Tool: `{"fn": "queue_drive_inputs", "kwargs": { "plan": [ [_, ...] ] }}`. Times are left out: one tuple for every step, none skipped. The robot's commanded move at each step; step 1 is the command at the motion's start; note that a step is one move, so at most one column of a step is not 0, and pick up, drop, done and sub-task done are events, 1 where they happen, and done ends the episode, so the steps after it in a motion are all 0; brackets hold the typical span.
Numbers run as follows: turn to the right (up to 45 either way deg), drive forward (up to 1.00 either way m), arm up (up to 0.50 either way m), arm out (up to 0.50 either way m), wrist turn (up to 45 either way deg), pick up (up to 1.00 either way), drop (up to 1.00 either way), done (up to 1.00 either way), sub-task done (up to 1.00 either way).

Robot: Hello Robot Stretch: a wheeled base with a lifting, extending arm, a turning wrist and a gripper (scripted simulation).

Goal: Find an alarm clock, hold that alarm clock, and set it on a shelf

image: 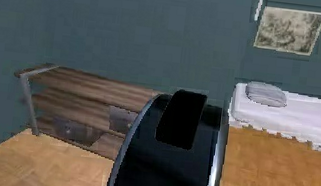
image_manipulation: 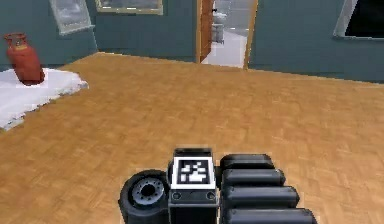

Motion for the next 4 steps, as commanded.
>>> {"fn": "queue_drive_inputs", "kwargs": {
  "plan": [
    [0.0, 0.35, 0.0, 0.0, 0.0, 0.0, 0.0, 0.0, 0.0],
    [-45.0, 0.0, 0.0, 0.0, 0.0, 0.0, 0.0, 0.0, 0.0],
    [-3.0, 0.0, 0.0, 0.0, 0.0, 0.0, 0.0, 0.0, 0.0],
    [0.0, 0.8, 0.0, 0.0, 0.0, 0.0, 0.0, 0.0, 0.0]
  ]
}}
